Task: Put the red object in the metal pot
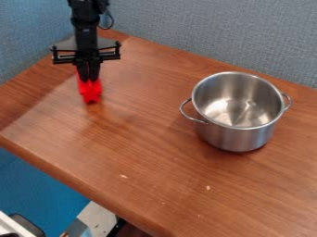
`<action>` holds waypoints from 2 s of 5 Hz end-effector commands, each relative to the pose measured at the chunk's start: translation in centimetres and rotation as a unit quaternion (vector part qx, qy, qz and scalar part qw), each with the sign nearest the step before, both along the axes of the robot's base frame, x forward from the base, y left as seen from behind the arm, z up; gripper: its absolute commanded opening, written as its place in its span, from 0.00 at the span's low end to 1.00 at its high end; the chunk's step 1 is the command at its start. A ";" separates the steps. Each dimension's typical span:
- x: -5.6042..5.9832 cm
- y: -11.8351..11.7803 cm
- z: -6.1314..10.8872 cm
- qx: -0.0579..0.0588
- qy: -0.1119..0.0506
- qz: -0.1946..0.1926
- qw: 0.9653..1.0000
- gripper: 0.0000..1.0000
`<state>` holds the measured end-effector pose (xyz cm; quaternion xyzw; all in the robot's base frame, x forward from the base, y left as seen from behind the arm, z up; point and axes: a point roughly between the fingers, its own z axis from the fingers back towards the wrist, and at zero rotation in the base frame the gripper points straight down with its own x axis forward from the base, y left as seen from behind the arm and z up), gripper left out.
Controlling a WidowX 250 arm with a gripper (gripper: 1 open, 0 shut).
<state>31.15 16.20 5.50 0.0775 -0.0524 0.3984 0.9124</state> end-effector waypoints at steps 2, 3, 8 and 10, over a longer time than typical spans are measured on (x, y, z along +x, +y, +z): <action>1.1 0.2 1.5 0.011 -0.025 -0.007 1.000 0.00; 1.2 0.2 1.5 0.011 -0.026 -0.008 1.000 0.00; 2.6 -2.4 11.5 -0.046 -0.040 -0.053 0.997 0.00; 3.0 -12.1 14.4 -0.080 -0.033 -0.135 0.987 0.00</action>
